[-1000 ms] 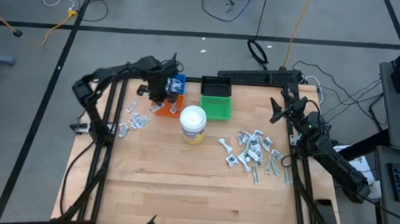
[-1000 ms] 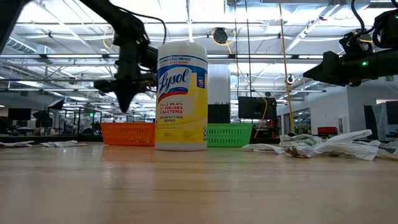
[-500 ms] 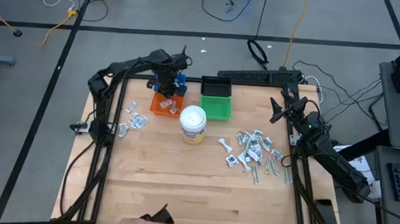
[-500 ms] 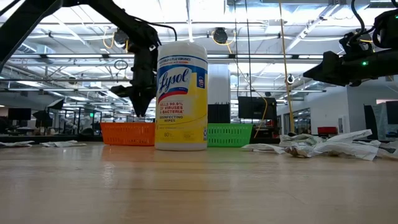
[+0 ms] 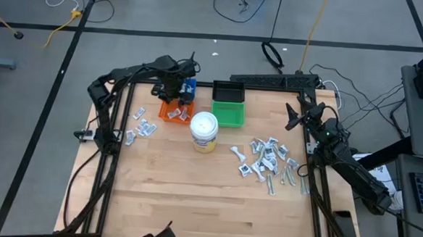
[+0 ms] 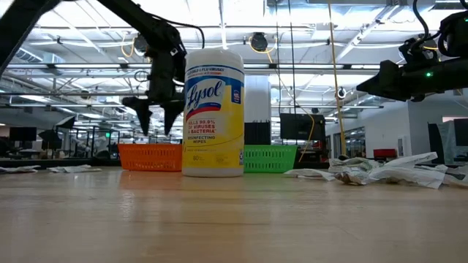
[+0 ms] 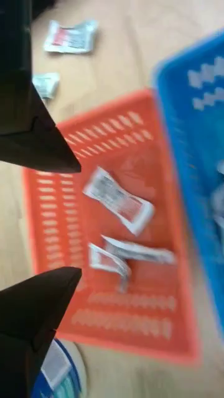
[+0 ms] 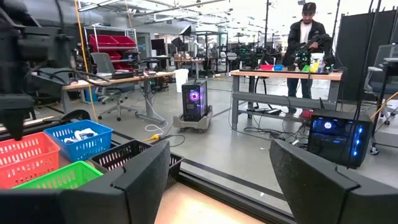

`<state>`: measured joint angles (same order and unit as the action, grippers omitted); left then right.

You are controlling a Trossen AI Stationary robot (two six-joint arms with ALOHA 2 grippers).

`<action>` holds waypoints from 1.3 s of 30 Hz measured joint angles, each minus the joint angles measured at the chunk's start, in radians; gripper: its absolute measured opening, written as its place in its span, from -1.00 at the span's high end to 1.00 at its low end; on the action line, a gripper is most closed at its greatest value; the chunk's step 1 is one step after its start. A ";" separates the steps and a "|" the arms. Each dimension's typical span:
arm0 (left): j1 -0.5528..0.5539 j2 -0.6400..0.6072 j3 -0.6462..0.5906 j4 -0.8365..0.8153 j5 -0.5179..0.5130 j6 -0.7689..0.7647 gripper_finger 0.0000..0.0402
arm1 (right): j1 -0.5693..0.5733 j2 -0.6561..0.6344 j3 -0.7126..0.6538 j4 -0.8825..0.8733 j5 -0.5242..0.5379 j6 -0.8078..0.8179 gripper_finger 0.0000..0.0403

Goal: Pick & Place First Aid Supplies
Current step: Put the orange ointment pack into the orange bin

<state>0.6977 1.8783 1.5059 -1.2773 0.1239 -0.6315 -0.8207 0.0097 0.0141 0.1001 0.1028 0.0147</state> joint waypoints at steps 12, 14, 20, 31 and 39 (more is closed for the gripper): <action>-0.009 -0.251 -0.339 0.058 -0.045 -0.067 -0.22 | 0.000 0.000 0.000 0.000 0.000 0.000 -0.35; -0.016 -0.278 -0.385 0.058 -0.046 -0.052 -0.20 | 0.000 0.000 0.000 0.000 0.000 0.000 -0.34; -0.045 -0.336 -0.523 0.109 -0.046 -0.046 -0.24 | 0.000 0.000 0.000 0.000 0.000 0.000 -0.35; -0.121 -0.350 -0.697 0.296 -0.012 -0.059 -0.28 | 0.000 0.000 0.000 0.000 0.000 0.000 -0.36; -0.134 -0.352 -0.772 0.421 -0.019 -0.029 -0.30 | 0.000 0.000 0.000 0.000 0.000 0.000 -0.36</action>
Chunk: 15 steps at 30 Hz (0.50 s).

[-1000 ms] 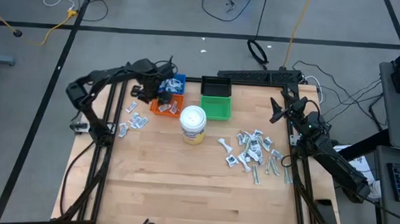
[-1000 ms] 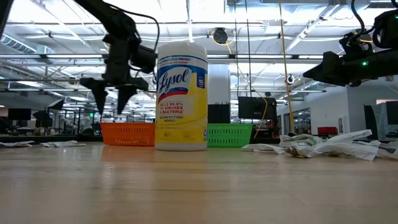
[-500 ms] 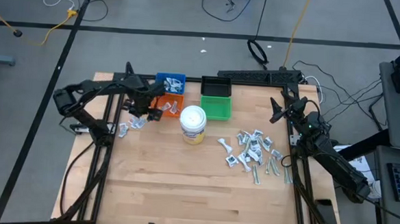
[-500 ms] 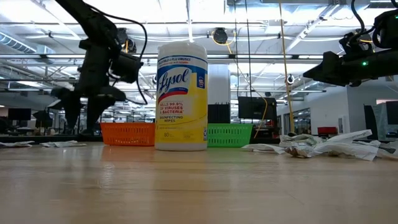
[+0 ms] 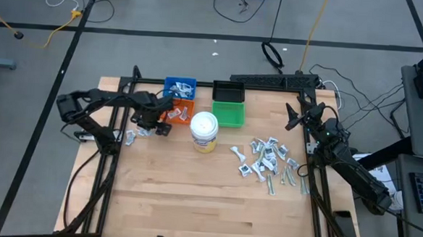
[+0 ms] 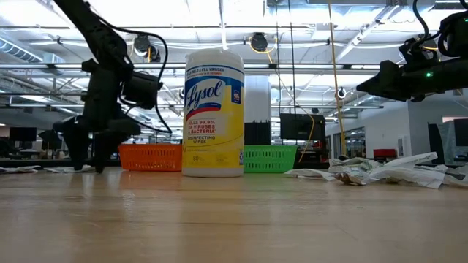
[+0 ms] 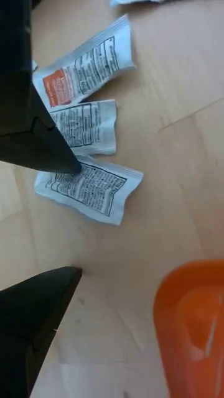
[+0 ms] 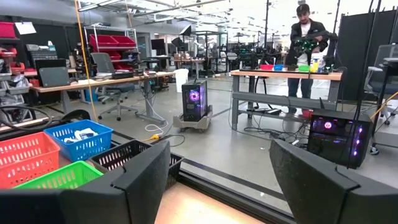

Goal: Pick & Place First Aid Supplies
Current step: Put the orange ointment pack into the orange bin

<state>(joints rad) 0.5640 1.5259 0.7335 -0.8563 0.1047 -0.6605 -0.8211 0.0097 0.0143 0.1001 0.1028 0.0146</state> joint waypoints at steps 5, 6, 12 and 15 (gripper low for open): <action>-0.010 -0.002 -0.016 0.024 0.034 0.030 -0.01 | 0.000 0.000 0.000 0.000 0.000 0.000 -0.35; -0.012 -0.002 -0.017 0.024 0.039 0.030 0.08 | 0.000 0.000 0.000 0.000 0.000 0.000 -0.35; -0.012 0.000 -0.018 0.021 0.048 0.004 0.69 | 0.000 0.000 0.000 0.000 0.000 0.000 -0.34; -0.012 0.000 -0.018 0.022 0.053 -0.016 0.94 | 0.000 0.000 0.000 0.000 0.000 0.000 -0.35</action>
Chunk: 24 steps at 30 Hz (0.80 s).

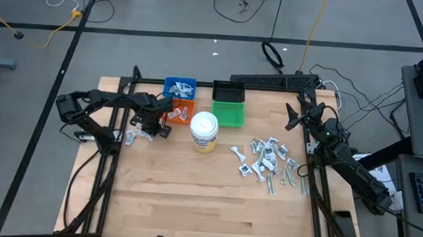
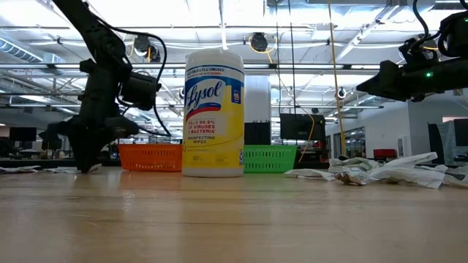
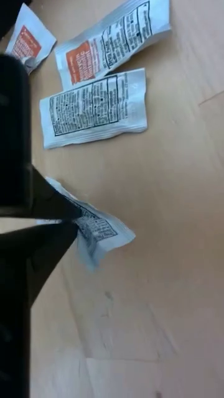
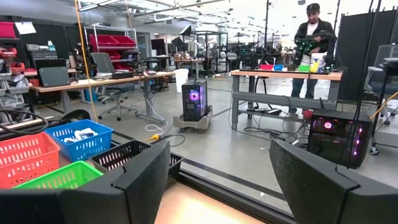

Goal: Pick & Place First Aid Supplies
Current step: Put the orange ointment pack into the orange bin

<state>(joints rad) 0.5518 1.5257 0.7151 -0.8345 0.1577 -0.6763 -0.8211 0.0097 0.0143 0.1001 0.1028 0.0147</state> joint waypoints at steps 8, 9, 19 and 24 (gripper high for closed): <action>0.000 -0.061 0.011 -0.067 -0.004 -0.052 0.98 | 0.000 0.000 0.000 0.000 0.000 0.000 -0.34; 0.001 -0.079 0.018 -0.087 -0.004 -0.055 0.98 | 0.000 0.000 0.000 0.000 0.000 0.000 -0.34; 0.014 -0.165 0.137 -0.301 -0.005 -0.079 0.99 | 0.000 0.000 0.000 0.000 0.000 0.000 -0.34; 0.040 -0.107 0.257 -0.332 -0.006 -0.051 0.99 | 0.000 0.000 0.000 0.000 0.000 0.000 -0.35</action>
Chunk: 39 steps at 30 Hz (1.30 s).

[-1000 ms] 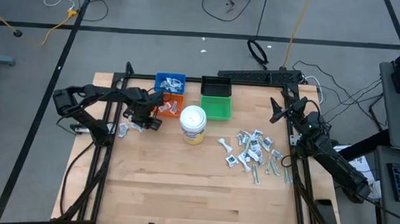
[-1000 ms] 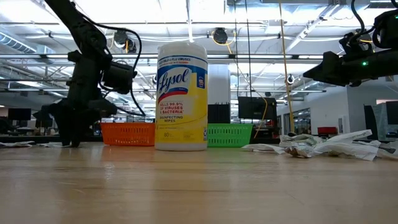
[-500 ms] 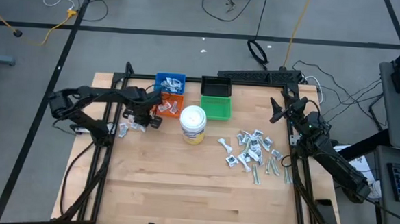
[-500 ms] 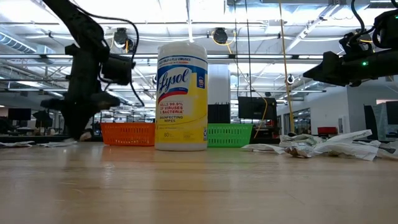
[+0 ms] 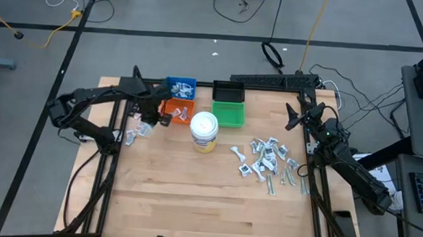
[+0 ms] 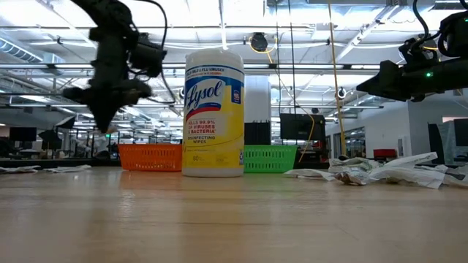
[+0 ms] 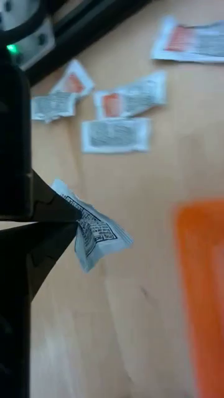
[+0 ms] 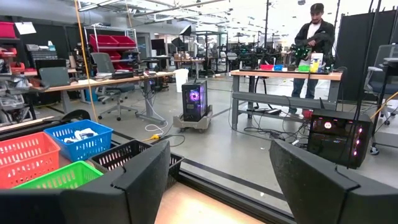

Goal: Pick & Place First Aid Supplies
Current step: Put the orange ointment pack into the orange bin

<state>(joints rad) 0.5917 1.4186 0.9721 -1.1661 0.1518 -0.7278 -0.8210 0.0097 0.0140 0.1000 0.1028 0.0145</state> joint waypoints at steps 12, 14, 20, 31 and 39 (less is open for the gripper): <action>0.078 0.275 0.380 -0.071 -0.001 0.155 0.99 | 0.000 0.000 0.000 0.000 0.000 0.000 -0.35; 0.086 0.321 0.436 -0.091 -0.002 0.178 0.99 | 0.000 0.000 0.000 0.000 0.000 0.000 -0.35; 0.095 0.416 0.528 -0.089 -0.003 0.200 0.99 | 0.000 0.000 0.000 0.000 0.000 0.000 -0.35; 0.057 0.545 0.528 -0.045 -0.041 0.178 0.99 | 0.000 0.000 0.000 0.000 0.000 0.000 -0.35; 0.058 0.559 0.528 -0.002 -0.050 0.162 0.96 | 0.000 0.000 0.000 0.000 0.000 0.000 -0.34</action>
<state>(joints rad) 0.6493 1.9774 1.4998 -1.1680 0.1018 -0.5662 -0.8210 0.0097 0.0142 0.1001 0.1028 0.0147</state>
